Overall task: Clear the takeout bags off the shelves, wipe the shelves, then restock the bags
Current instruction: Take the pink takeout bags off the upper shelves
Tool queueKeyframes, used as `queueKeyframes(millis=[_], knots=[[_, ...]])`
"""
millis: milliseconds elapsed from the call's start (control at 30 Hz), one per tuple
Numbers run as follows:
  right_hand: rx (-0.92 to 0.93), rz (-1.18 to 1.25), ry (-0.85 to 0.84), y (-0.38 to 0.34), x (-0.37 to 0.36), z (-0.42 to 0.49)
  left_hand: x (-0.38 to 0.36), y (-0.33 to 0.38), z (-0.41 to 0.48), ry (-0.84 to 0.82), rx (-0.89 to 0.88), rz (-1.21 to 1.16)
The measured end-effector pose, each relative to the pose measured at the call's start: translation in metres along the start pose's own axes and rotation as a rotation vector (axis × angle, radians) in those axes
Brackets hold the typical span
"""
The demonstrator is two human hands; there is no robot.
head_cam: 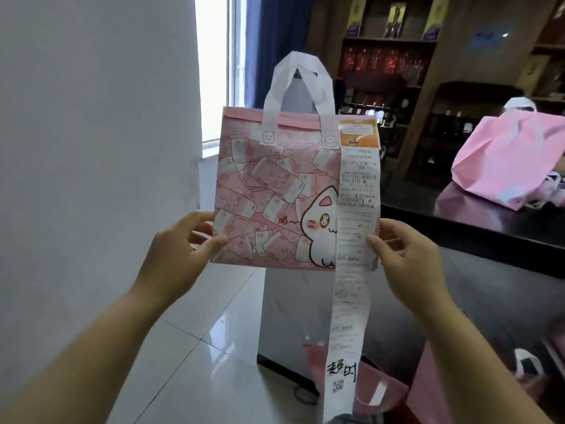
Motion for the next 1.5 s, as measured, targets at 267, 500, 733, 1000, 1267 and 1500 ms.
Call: queueKeyframes(millis=[267,500,733,1000,1267,1500], knots=[[-0.069,-0.029,0.179,0.046,-0.02,0.111,-0.064,-0.007,0.156,-0.043,-0.109,-0.044],[-0.091,-0.114,0.244,0.09,-0.034,0.191,-0.124,-0.017,0.257,-0.079,-0.157,-0.053],[-0.118,-0.119,0.196,0.147,-0.061,0.259,-0.185,-0.042,0.332,-0.094,-0.115,-0.05],[-0.178,-0.129,0.118,0.209,-0.089,0.304,-0.243,-0.072,0.376,-0.142,-0.038,-0.043],[-0.194,-0.122,0.087,0.222,-0.095,0.311,-0.265,-0.087,0.391,-0.167,0.008,-0.016],[-0.161,-0.13,0.093,0.218,-0.088,0.311,-0.262,-0.081,0.39,-0.148,-0.021,0.014]])
Point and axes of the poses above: each hand's wrist, its own z-axis towards the middle knuckle, its own x-axis out of the back of the hand, y = z × x, the point moved 8 cm from there along z, towards the middle knuckle, and after that the axes turned 2 degrees about z, right-handed, at the moved point
